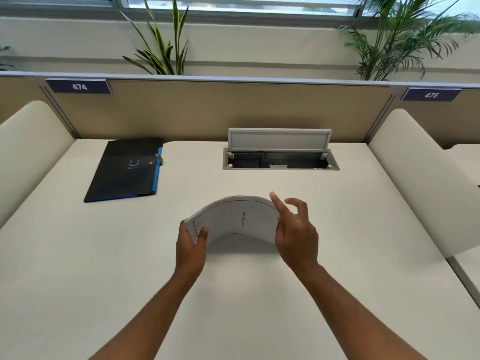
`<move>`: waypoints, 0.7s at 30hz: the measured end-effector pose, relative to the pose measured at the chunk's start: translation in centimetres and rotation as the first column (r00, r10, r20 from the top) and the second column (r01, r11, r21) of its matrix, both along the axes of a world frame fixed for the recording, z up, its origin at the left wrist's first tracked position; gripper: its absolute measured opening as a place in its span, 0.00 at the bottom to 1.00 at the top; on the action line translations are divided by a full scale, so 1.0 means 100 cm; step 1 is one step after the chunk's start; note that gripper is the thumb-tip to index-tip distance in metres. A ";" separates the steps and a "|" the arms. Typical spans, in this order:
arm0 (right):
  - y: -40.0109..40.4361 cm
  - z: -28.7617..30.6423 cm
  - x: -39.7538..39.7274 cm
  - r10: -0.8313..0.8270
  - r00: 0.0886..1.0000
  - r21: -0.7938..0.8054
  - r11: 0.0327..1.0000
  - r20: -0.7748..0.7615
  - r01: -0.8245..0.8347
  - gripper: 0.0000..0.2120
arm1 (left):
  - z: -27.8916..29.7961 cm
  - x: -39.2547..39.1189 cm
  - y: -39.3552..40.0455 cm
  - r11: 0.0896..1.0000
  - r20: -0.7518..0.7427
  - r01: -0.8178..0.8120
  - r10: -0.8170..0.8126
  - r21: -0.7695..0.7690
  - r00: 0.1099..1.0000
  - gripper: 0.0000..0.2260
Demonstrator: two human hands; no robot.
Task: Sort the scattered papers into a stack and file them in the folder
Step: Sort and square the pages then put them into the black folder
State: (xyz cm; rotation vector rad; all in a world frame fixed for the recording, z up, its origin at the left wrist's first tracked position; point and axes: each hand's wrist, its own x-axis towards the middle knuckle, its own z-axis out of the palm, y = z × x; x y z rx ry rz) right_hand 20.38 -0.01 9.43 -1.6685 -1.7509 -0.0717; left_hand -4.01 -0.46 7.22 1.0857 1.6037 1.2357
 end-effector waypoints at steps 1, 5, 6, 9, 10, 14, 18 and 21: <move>0.000 0.000 0.000 -0.002 1.000 -0.008 1.000 0.007 0.002 0.32 | 0.000 0.000 0.000 1.000 0.000 0.000 0.000 0.002 1.000 0.16; 0.000 0.003 -0.002 -0.004 1.000 -0.010 1.000 0.008 0.004 0.32 | -0.001 0.001 -0.001 1.000 -0.007 0.001 -0.001 -0.025 1.000 0.19; 0.000 0.003 -0.002 -0.002 1.000 -0.011 1.000 0.018 0.002 0.32 | -0.001 0.000 -0.001 0.999 -0.008 -0.001 0.000 -0.035 1.000 0.21; 0.000 0.004 -0.001 -0.014 1.000 -0.019 1.000 0.025 0.015 0.32 | -0.004 -0.001 -0.002 0.999 -0.006 -0.001 0.001 -0.042 1.000 0.22; 0.000 0.004 -0.001 -0.017 1.000 -0.023 1.000 0.023 0.018 0.32 | -0.004 -0.001 -0.002 0.999 -0.008 -0.002 0.001 -0.042 1.000 0.22; 0.001 0.004 0.000 -0.015 0.999 -0.024 1.000 0.032 0.016 0.32 | -0.005 -0.001 -0.001 0.999 -0.009 -0.002 0.002 -0.049 1.000 0.21; 0.002 0.004 -0.001 -0.034 0.999 0.001 0.999 0.013 0.034 0.30 | -0.006 -0.001 0.000 0.999 -0.009 -0.003 0.003 -0.036 1.000 0.22; 0.001 -0.001 -0.001 -0.050 0.976 0.021 0.998 -0.212 0.056 0.33 | -0.008 -0.001 0.001 0.999 -0.012 -0.006 0.005 -0.043 1.000 0.21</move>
